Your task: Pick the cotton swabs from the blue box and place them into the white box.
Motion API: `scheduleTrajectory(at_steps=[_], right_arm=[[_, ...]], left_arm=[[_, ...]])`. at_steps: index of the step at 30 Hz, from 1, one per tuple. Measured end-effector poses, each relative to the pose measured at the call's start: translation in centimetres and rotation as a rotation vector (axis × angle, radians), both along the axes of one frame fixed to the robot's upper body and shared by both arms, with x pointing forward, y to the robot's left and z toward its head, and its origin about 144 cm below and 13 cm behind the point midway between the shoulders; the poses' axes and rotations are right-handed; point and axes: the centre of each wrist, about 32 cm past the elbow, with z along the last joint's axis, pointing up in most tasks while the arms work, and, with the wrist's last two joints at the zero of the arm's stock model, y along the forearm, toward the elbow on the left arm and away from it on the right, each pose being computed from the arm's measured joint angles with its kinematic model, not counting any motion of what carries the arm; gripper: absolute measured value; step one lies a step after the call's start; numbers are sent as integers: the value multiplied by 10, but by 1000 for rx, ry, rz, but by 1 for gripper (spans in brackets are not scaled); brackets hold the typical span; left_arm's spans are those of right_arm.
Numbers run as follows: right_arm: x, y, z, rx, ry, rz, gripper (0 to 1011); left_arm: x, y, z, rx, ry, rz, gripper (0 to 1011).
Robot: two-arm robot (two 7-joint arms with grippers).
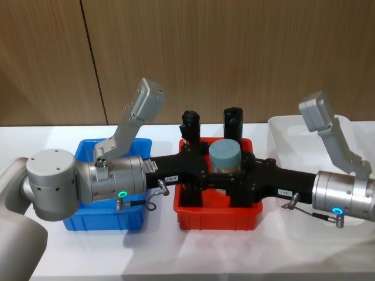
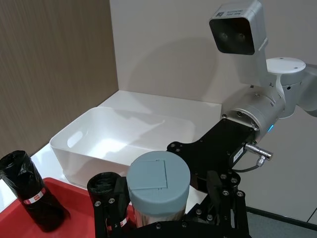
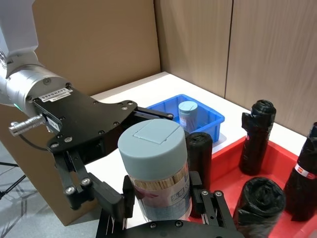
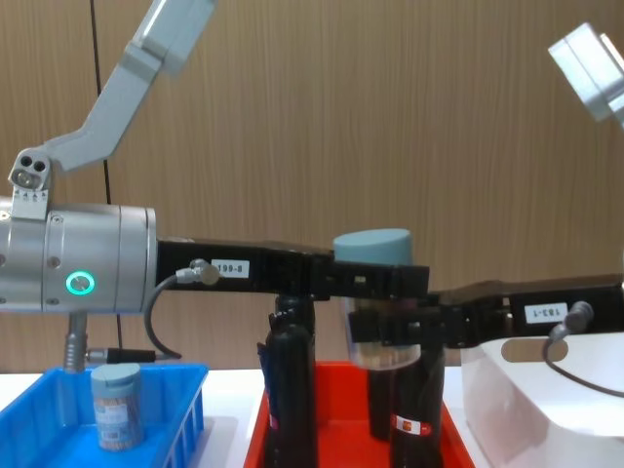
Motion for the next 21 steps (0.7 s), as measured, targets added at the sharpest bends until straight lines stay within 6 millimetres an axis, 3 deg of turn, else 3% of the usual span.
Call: scheduleTrajectory(at_steps=[21], right_arm=[[-6, -30, -7, 4, -5, -82, 660]], left_arm=[[0, 0, 0, 0, 0, 0, 1004]])
